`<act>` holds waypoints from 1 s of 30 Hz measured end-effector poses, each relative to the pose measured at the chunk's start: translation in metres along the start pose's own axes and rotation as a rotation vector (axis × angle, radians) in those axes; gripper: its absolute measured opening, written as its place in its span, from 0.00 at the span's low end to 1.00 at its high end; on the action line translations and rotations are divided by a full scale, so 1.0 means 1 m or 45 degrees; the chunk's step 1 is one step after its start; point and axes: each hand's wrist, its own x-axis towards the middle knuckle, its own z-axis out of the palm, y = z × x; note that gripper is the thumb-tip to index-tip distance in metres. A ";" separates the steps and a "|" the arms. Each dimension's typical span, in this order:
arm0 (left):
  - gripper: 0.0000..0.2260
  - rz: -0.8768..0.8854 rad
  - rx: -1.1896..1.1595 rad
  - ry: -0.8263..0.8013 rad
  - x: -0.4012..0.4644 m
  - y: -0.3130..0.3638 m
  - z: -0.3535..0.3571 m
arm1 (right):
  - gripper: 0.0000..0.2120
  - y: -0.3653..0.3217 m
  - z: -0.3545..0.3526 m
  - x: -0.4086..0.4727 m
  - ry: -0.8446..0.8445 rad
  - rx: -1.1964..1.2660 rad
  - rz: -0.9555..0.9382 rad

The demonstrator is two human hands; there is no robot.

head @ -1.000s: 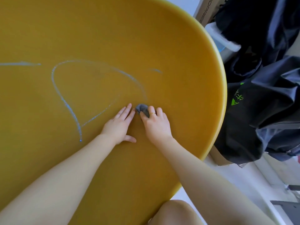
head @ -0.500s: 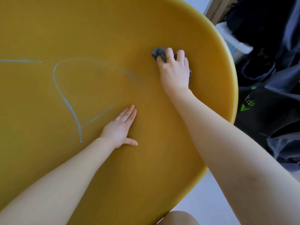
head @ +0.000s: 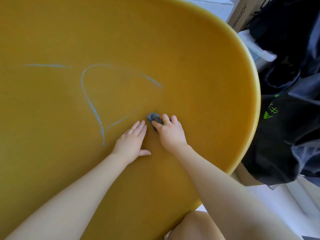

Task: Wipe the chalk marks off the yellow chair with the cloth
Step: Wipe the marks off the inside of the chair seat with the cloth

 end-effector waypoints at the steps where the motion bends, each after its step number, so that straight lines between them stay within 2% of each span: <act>1: 0.42 -0.032 0.012 0.004 -0.011 -0.009 0.000 | 0.21 0.004 -0.002 0.002 0.008 -0.024 -0.003; 5: 0.45 -0.268 0.079 -0.014 -0.057 -0.053 -0.006 | 0.25 0.007 -0.011 0.012 0.137 -0.033 0.312; 7: 0.49 -0.404 0.086 -0.067 -0.081 -0.075 -0.005 | 0.27 -0.009 -0.008 0.014 0.113 0.032 0.463; 9: 0.51 -0.524 0.145 -0.109 -0.102 -0.094 -0.003 | 0.27 -0.033 0.002 0.015 0.061 0.116 0.478; 13: 0.53 -0.681 0.272 -0.132 -0.129 -0.116 0.002 | 0.20 -0.091 0.028 0.015 -0.008 0.402 0.381; 16: 0.52 -0.710 0.201 -0.141 -0.135 -0.120 0.006 | 0.19 -0.139 0.037 0.017 -0.051 0.616 0.328; 19: 0.53 -0.699 0.112 -0.102 -0.136 -0.125 0.009 | 0.18 -0.184 0.041 0.014 -0.057 0.713 0.170; 24: 0.51 -0.666 0.065 -0.027 -0.137 -0.130 0.015 | 0.16 -0.221 0.054 -0.010 0.082 0.385 -0.133; 27: 0.52 -0.667 0.063 -0.025 -0.135 -0.130 0.016 | 0.21 -0.207 0.063 -0.014 0.149 0.175 -0.341; 30: 0.54 -0.669 0.067 -0.022 -0.133 -0.130 0.017 | 0.14 -0.182 0.060 -0.004 0.204 0.049 -0.430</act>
